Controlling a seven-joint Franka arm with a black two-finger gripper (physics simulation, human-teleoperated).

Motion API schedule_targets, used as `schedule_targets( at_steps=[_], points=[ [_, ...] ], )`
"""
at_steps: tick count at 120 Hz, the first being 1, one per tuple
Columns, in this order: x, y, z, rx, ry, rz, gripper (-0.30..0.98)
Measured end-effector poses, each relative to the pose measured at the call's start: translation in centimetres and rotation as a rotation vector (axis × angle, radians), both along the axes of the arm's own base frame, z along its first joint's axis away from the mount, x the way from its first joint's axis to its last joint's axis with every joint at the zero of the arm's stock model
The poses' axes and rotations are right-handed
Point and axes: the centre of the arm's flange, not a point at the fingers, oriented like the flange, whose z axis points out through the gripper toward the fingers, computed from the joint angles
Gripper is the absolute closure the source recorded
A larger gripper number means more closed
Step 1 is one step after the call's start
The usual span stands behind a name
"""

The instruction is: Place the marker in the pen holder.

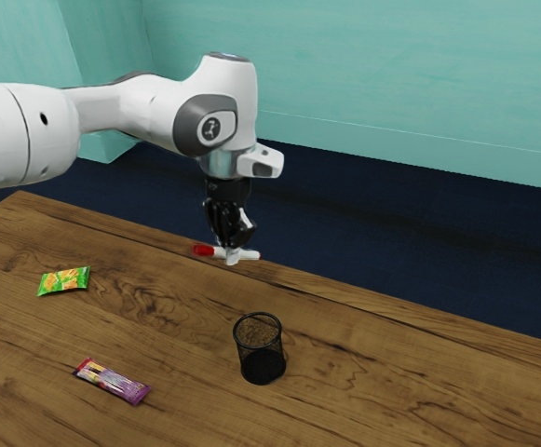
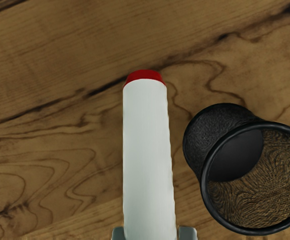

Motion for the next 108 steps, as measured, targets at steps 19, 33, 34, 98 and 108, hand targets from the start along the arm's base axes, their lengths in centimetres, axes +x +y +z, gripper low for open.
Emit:
schedule_targets(
  at_steps=[19, 33, 34, 98, 108],
  points=[
    [-0.3, -1.7, -1.4, 0.045, 0.155, 0.025, 0.79],
    [-1.7, -2.2, -2.4, 0.088, 0.287, 0.053, 0.79],
    [-1.8, -2.3, -2.4, 0.09, 0.294, 0.053, 0.79],
    [-6.9, -9.0, -6.2, 0.239, 0.583, 0.013, 0.76],
    [-6.9, -9.1, -7.4, 0.252, 0.605, 0.02, 0.75]
  ],
)
